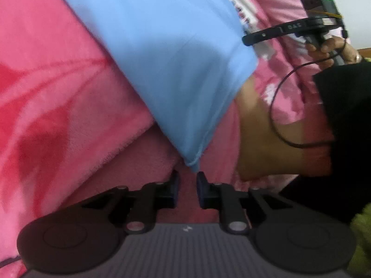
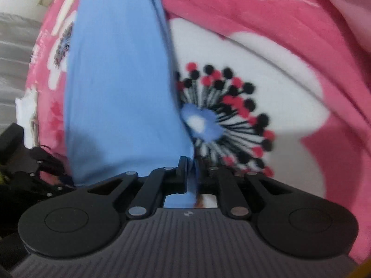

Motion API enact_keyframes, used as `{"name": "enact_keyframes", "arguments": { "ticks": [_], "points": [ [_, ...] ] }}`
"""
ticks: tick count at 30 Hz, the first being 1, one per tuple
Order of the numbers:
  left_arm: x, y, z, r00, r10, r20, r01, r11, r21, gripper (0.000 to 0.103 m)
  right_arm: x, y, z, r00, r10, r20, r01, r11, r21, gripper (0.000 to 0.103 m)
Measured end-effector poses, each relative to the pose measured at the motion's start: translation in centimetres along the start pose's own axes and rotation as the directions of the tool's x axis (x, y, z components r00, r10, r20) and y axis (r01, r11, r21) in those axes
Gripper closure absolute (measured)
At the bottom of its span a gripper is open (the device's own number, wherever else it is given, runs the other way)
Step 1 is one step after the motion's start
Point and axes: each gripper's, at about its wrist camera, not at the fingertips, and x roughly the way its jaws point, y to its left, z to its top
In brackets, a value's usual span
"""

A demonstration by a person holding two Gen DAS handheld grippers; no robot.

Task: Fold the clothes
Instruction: 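Pinch the T-shirt end with the left gripper while the right gripper holds it, then open both grippers and release the folded T-shirt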

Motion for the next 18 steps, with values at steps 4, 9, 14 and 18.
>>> {"name": "enact_keyframes", "arguments": {
  "ticks": [4, 9, 14, 18],
  "points": [
    [-4.5, 0.8, 0.0, 0.995, 0.081, 0.05, -0.081, 0.997, -0.019, 0.059, -3.9, 1.5, 1.6, 0.995, -0.042, 0.091, 0.048, 0.996, -0.069, 0.096],
    [-9.0, 2.7, 4.6, 0.969, 0.219, 0.116, -0.211, 0.974, -0.077, 0.055, -7.5, 5.2, 8.3, 0.954, -0.013, 0.298, 0.08, 0.974, -0.212, 0.096],
    [-9.9, 2.8, 11.2, 0.902, 0.324, 0.284, -0.31, 0.946, -0.094, 0.055, -5.4, 7.5, 17.0, 0.899, -0.005, 0.439, 0.14, 0.951, -0.276, 0.096],
    [-9.3, 4.2, 13.3, 0.857, 0.33, 0.396, -0.286, 0.944, -0.166, 0.055, -2.1, 8.2, 22.7, 0.886, -0.013, 0.464, 0.145, 0.957, -0.25, 0.096]
  ]
}}
